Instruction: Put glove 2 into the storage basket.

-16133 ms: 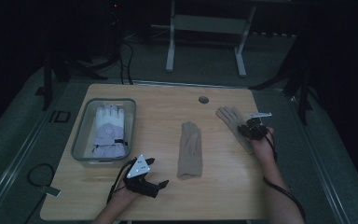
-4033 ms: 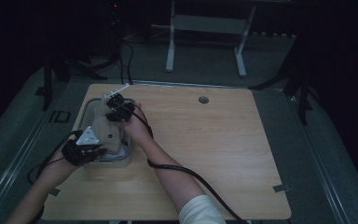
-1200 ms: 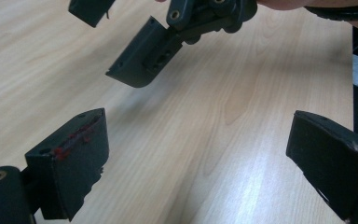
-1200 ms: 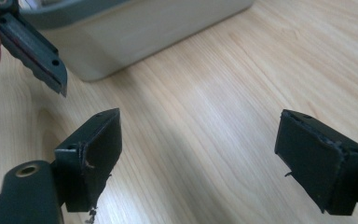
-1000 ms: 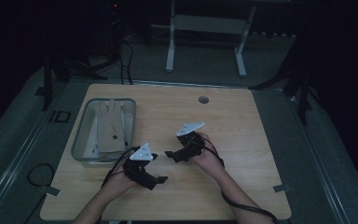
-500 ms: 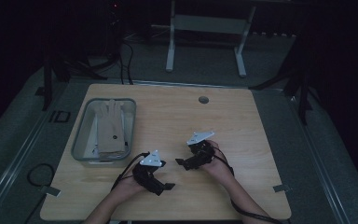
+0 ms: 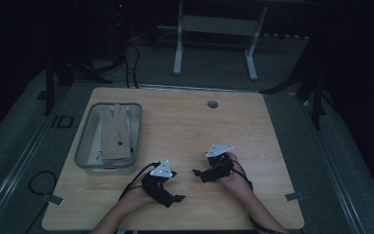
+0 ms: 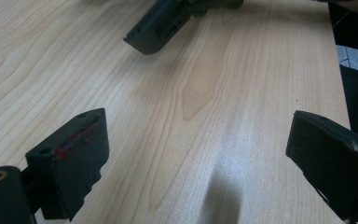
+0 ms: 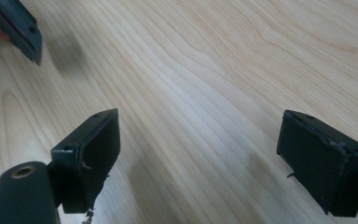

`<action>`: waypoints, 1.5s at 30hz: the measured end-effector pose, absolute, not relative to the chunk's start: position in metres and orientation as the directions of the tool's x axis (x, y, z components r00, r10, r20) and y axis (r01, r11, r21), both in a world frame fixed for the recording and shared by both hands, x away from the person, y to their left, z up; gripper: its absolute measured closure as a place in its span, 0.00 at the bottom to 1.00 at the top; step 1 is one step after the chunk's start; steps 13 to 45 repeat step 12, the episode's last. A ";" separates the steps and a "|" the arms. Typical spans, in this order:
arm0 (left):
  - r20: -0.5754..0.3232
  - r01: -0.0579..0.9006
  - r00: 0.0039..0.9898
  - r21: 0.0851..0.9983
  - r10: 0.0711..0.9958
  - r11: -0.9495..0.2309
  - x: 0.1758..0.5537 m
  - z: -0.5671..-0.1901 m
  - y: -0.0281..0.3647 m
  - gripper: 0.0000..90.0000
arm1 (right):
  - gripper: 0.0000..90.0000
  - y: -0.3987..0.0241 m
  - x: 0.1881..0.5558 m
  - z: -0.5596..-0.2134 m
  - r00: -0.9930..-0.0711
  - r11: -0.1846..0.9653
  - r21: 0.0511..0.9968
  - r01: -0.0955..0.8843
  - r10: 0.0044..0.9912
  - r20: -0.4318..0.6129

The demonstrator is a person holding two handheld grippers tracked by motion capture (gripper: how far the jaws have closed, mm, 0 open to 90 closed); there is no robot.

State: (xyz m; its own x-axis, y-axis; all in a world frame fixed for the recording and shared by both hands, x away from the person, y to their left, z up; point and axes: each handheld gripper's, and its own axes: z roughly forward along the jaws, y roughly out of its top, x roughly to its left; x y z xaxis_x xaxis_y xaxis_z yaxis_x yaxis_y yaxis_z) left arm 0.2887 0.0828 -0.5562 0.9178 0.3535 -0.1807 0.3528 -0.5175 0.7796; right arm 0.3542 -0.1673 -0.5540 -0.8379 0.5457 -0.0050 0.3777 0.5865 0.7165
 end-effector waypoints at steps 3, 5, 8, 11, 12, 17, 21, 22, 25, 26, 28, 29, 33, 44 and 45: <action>-0.185 0.357 0.915 0.783 0.358 -0.509 0.289 -0.557 0.084 0.07 | 0.14 -0.171 0.353 -0.557 -0.835 0.589 0.714 0.379 0.550 -0.010; -0.184 0.355 0.916 0.785 0.357 -0.507 0.289 -0.557 0.084 0.07 | 0.14 -0.173 0.353 -0.557 -0.832 0.584 0.716 0.383 0.555 -0.008; -0.184 0.356 0.916 0.785 0.357 -0.508 0.289 -0.557 0.084 0.07 | 0.14 -0.175 0.353 -0.556 -0.826 0.571 0.724 0.387 0.564 -0.003; -0.184 0.355 0.915 0.787 0.358 -0.504 0.289 -0.557 0.085 0.07 | 0.15 -0.176 0.353 -0.556 -0.826 0.568 0.729 0.382 0.564 -0.007; -0.184 0.355 0.915 0.787 0.358 -0.504 0.289 -0.557 0.085 0.07 | 0.15 -0.176 0.353 -0.556 -0.826 0.568 0.730 0.380 0.563 -0.008; -0.184 0.355 0.915 0.787 0.358 -0.504 0.289 -0.557 0.085 0.07 | 0.15 -0.176 0.353 -0.556 -0.826 0.568 0.730 0.380 0.563 -0.008; -0.184 0.355 0.915 0.787 0.358 -0.504 0.289 -0.557 0.085 0.07 | 0.15 -0.176 0.353 -0.556 -0.826 0.568 0.730 0.380 0.563 -0.008; -0.184 0.355 0.915 0.787 0.358 -0.504 0.289 -0.557 0.085 0.07 | 0.15 -0.176 0.353 -0.556 -0.826 0.568 0.730 0.380 0.563 -0.008; -0.184 0.355 0.915 0.787 0.358 -0.504 0.289 -0.557 0.085 0.07 | 0.15 -0.176 0.353 -0.556 -0.826 0.568 0.730 0.380 0.563 -0.008; -0.184 0.355 0.915 0.787 0.358 -0.504 0.289 -0.557 0.085 0.07 | 0.15 -0.176 0.353 -0.556 -0.826 0.568 0.730 0.380 0.563 -0.008; -0.184 0.355 0.915 0.787 0.358 -0.504 0.289 -0.557 0.085 0.07 | 0.15 -0.176 0.353 -0.556 -0.826 0.568 0.730 0.380 0.563 -0.008; -0.184 0.355 0.915 0.787 0.358 -0.504 0.289 -0.557 0.085 0.07 | 0.15 -0.176 0.353 -0.556 -0.826 0.568 0.730 0.380 0.563 -0.008; -0.184 0.355 0.915 0.787 0.358 -0.504 0.289 -0.557 0.085 0.07 | 0.15 -0.176 0.353 -0.556 -0.826 0.568 0.730 0.380 0.563 -0.008; -0.184 0.355 0.915 0.787 0.358 -0.504 0.289 -0.557 0.085 0.07 | 0.15 -0.176 0.353 -0.556 -0.826 0.568 0.730 0.380 0.563 -0.008; -0.184 0.355 0.915 0.787 0.358 -0.504 0.289 -0.557 0.085 0.07 | 0.15 -0.176 0.353 -0.556 -0.826 0.568 0.730 0.380 0.563 -0.008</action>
